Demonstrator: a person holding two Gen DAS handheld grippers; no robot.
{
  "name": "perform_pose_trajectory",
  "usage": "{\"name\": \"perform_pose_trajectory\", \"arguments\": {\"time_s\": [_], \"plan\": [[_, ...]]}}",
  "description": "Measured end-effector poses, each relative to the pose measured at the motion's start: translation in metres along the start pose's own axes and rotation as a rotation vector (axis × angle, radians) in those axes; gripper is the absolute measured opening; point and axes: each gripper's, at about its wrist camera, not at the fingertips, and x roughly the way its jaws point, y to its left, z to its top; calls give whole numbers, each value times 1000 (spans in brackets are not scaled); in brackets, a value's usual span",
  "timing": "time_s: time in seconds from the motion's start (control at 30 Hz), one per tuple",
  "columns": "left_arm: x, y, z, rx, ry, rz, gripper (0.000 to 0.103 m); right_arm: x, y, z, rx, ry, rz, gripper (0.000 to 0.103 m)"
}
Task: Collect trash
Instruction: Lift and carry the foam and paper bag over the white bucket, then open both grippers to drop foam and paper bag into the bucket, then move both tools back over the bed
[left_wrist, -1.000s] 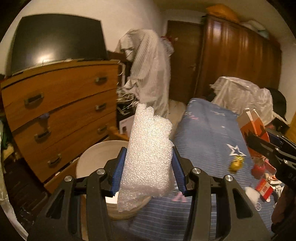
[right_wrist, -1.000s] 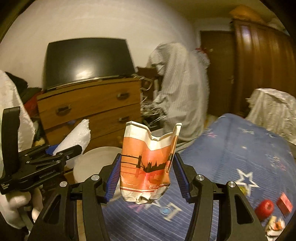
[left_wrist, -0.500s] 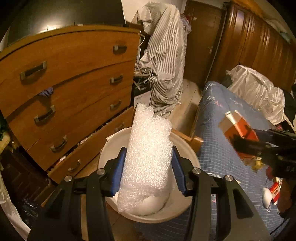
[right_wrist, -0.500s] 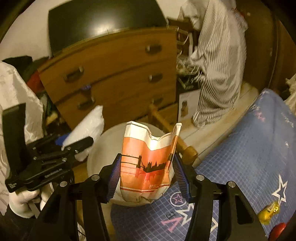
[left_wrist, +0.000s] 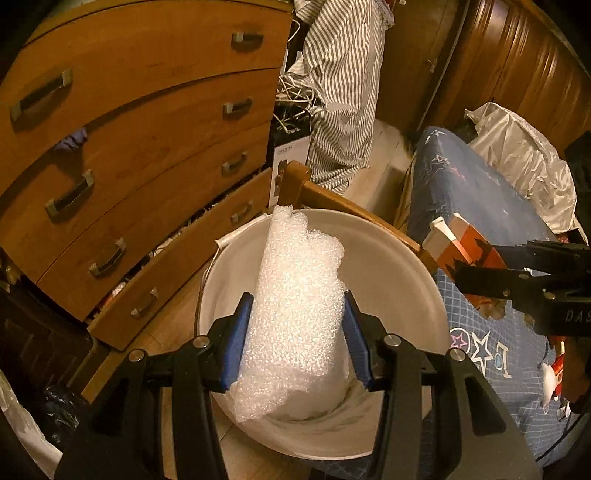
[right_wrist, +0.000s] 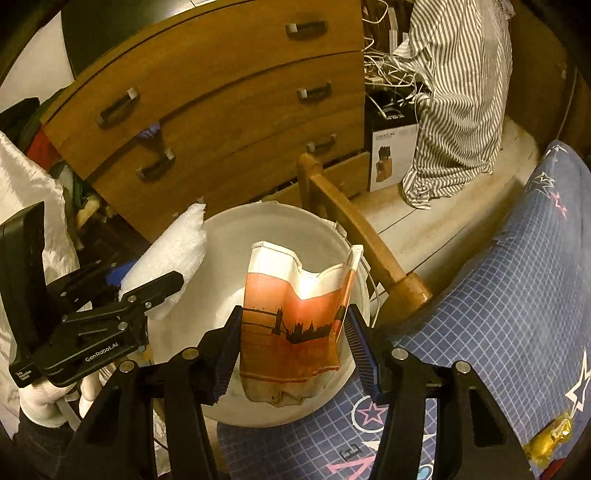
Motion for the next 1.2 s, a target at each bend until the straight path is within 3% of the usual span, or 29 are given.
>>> {"name": "perform_pose_trajectory", "arguments": {"time_s": [0.23,0.27,0.37,0.4,0.63,0.8,0.93,1.0,1.2], "plan": [[5,0,2,1,3,-11,46,6,-4,-2,-1,0,8,57],[6,-2,2,3,3,-10,46,6,-4,-3,-1,0,12,60],[8,0,3,-1,1,9,65,6,-6,-3,12,-6,27,75],[8,2,3,-6,-5,16,68,5,-8,-3,15,-13,25,75],[6,9,0,-26,-14,26,68,-13,-21,-9,46,-54,49,75],[-4,-8,-7,-2,-28,9,68,-45,-32,-33,71,-124,70,75],[-18,-47,-28,59,-50,-78,68,-101,-50,-110,102,-296,74,75],[-19,-71,-41,98,-43,-121,68,-122,-76,-171,153,-356,50,75],[-1,-178,-92,236,42,-306,68,-172,-175,-362,371,-417,-183,75]]}}
